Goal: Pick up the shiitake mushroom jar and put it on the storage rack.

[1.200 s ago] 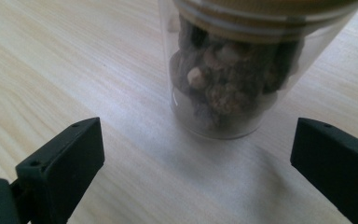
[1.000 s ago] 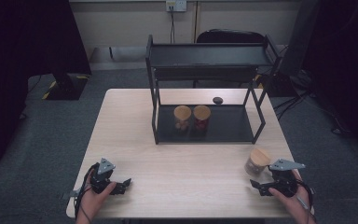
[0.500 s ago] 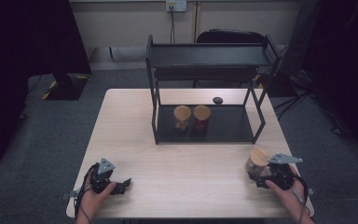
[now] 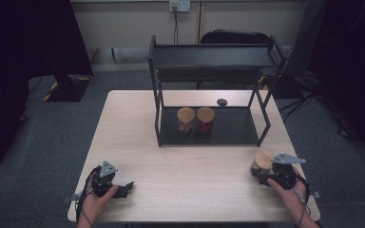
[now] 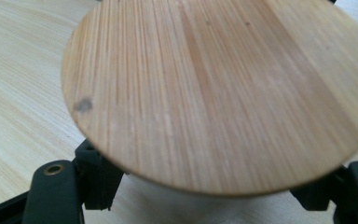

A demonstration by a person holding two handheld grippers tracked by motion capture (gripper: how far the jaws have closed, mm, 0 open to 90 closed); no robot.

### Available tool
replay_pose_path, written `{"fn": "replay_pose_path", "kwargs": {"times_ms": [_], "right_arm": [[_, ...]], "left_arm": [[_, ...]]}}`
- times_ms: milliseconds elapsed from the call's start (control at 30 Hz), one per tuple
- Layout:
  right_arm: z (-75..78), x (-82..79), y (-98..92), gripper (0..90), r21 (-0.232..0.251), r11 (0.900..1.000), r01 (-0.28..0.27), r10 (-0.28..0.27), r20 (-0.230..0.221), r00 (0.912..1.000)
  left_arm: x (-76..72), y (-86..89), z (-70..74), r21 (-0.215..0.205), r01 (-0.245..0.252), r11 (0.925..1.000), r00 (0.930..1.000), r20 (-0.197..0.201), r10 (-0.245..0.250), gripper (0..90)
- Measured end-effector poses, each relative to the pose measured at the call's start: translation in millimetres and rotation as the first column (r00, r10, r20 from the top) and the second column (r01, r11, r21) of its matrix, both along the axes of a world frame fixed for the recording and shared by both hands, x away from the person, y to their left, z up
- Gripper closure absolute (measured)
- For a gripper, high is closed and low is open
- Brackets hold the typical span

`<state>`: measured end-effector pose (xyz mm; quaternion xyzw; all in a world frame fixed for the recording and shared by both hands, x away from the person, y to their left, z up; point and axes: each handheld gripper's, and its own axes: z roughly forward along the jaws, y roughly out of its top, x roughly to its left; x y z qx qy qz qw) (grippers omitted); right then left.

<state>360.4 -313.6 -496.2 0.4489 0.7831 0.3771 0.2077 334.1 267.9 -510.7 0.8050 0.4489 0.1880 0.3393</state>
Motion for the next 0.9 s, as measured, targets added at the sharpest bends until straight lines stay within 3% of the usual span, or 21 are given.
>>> {"fn": "replay_pose_path", "kwargs": {"times_ms": [367,900], "right_arm": [[0.9,0.0,1.8,25.5,-0.026,1.000,-0.013,0.013,0.018,0.9998],[12.3,11.2,15.1,25.5,-0.012,0.998,-0.057,0.057,0.012,0.9983]], "left_arm": [[0.0,0.0,0.0,0.000,0.000,1.0000,1.0000,0.000,0.000,0.2],[0.0,0.0,0.0,0.000,0.000,1.0000,1.0000,0.000,0.000,0.2]]}}
